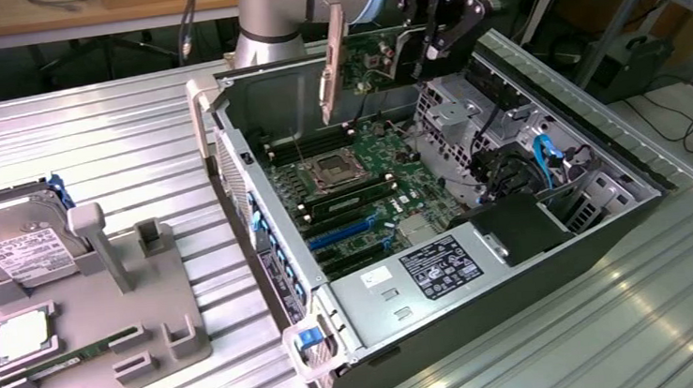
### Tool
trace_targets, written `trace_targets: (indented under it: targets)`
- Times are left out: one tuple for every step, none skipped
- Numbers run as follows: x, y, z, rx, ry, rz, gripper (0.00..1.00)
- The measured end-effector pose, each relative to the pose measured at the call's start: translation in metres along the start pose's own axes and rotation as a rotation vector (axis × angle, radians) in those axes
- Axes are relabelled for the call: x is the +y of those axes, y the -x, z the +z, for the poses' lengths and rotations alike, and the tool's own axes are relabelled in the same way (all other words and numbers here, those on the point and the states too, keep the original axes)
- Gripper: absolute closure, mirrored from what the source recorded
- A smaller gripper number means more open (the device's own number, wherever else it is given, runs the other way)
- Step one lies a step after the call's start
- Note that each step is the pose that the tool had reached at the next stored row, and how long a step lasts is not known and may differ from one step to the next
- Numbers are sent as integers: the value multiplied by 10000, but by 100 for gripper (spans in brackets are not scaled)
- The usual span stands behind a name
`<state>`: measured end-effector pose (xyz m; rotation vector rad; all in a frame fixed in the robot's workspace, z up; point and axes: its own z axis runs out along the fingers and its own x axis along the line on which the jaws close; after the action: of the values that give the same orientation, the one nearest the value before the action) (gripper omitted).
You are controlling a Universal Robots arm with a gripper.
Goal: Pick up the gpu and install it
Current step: 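Insert the gpu into the slot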
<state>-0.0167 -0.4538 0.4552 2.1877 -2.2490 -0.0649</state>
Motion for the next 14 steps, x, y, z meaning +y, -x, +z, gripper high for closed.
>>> trace_targets:
  targets:
    - [-1,-2,53,0,-29,-22,72]
    - [-2,-2,78,-1,-29,-22,72]
    - [-2,-2,85,-1,-29,-22,72]
    - [-2,-2,89,-1,-29,-22,72]
    - [-2,-2,92,-1,-30,-22,72]
    - [-2,-3,95,0,-29,-21,72]
    - [-3,-3,98,-1,-29,-22,72]
    - [-3,-3,100,0,-29,-22,72]
    - [-3,-3,103,-1,-29,-22,72]
    - [-3,-3,106,0,-29,-22,72]
    - [-3,-3,109,0,-29,-21,72]
    - [-3,-3,113,-1,-29,-22,72]
    - [-3,-3,117,0,-29,-22,72]
    - [-3,-3,120,0,-29,-22,72]
